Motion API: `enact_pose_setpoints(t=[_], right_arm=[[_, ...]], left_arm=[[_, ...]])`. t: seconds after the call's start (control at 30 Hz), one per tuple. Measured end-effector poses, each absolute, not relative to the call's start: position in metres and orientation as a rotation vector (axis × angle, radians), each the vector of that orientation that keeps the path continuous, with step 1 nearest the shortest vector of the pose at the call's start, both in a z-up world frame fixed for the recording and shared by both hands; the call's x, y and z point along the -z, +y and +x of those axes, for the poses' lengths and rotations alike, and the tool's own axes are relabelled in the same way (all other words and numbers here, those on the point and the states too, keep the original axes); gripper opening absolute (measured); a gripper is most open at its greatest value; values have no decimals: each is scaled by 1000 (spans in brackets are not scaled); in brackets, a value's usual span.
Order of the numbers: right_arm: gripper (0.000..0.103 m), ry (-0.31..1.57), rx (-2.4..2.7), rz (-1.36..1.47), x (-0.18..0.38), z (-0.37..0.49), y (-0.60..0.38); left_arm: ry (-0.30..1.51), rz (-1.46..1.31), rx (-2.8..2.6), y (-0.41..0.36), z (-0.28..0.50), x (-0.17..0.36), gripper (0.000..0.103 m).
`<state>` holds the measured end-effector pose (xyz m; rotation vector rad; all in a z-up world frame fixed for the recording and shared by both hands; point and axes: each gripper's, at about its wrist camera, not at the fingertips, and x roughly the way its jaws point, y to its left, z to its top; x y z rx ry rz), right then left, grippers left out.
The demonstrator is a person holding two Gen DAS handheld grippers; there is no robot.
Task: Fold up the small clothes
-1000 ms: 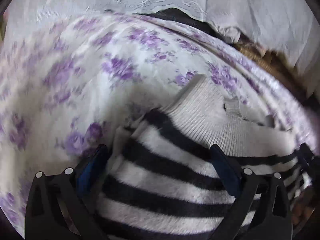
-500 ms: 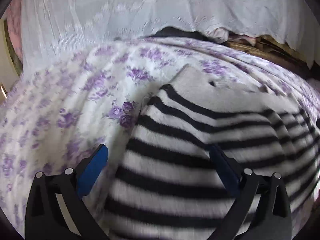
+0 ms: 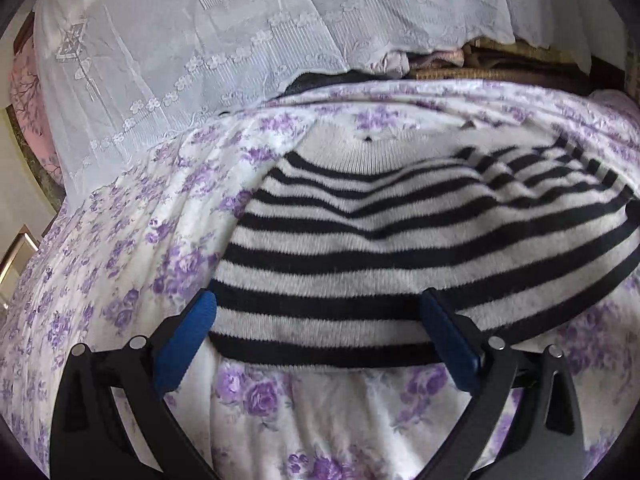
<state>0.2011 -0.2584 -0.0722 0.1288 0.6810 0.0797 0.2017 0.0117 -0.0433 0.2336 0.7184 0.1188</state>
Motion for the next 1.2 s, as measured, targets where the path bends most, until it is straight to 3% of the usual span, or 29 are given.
enact_pose_setpoints(t=[0.13,0.63,0.9,1.2], right_arm=[[99,640,-61,74,69,191,-250],[99,620,-177,434,72,145,-299],[100,705,-257,635,92,138,-316],[99,708,-274,719,96,140,-324]], left_arm=[[719,238,-137,12,199,46,99],[669,213,-142,13,172,34,99],[662,220,-141,10,169,33,99],[681,195,-123,8,172,31,99]])
